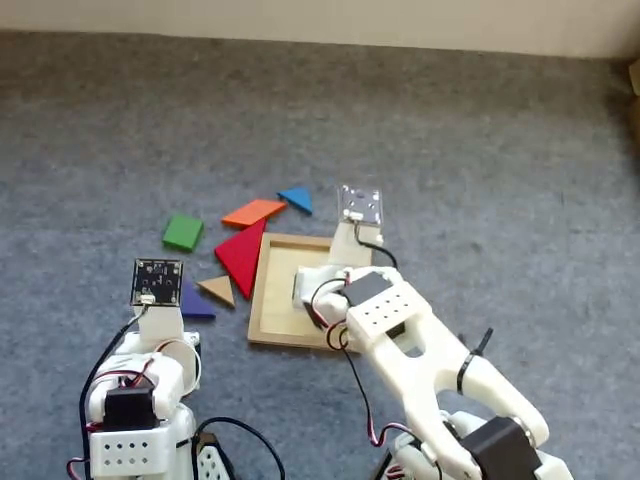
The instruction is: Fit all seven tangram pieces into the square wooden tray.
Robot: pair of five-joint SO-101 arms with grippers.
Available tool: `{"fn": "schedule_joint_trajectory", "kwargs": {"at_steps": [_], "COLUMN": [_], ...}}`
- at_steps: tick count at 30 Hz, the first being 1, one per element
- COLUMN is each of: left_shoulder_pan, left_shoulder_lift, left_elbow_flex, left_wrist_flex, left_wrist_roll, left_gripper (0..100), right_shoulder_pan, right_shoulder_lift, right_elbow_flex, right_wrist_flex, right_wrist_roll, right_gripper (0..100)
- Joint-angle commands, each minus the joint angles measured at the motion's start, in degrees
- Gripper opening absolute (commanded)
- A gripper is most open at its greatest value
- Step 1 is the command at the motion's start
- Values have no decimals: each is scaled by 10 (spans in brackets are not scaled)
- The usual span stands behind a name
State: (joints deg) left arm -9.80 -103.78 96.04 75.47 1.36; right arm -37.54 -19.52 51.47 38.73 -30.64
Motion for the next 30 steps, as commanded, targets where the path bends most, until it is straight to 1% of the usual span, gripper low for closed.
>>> {"fn": "schedule_joint_trajectory", "kwargs": {"at_steps": [1, 9, 10, 12, 16, 18, 22, 27, 29, 30], "left_shoulder_pan": [-8, -8, -8, -8, -8, -8, -8, -8, -8, -8], "left_shoulder_lift": [-6, -6, -6, -6, -6, -6, -6, -6, -6, -6], "left_elbow_flex": [11, 11, 11, 11, 11, 11, 11, 11, 11, 11], "left_wrist_flex": [4, 4, 4, 4, 4, 4, 4, 4, 4, 4], "left_wrist_roll": [-3, -3, -3, -3, -3, -3, -3, -3, -3, -3], "left_gripper": [21, 21, 21, 21, 21, 21, 21, 21, 21, 21], "right_shoulder_pan": [9, 11, 16, 27, 33, 32, 33, 29, 24, 23], "right_shoulder_lift": [-25, -25, -25, -25, -26, -29, -31, -31, -31, -31], "right_elbow_flex": [1, 10, 10, 10, 10, 10, 7, 6, 6, 6], "right_wrist_flex": [-12, -12, -12, -12, -9, -9, -9, -8, -8, -8], "right_wrist_roll": [40, 44, 44, 44, 44, 44, 50, 133, 152, 164], "right_gripper": [210, 216, 228, 284, 447, 491, 493, 489, 445, 402]}}
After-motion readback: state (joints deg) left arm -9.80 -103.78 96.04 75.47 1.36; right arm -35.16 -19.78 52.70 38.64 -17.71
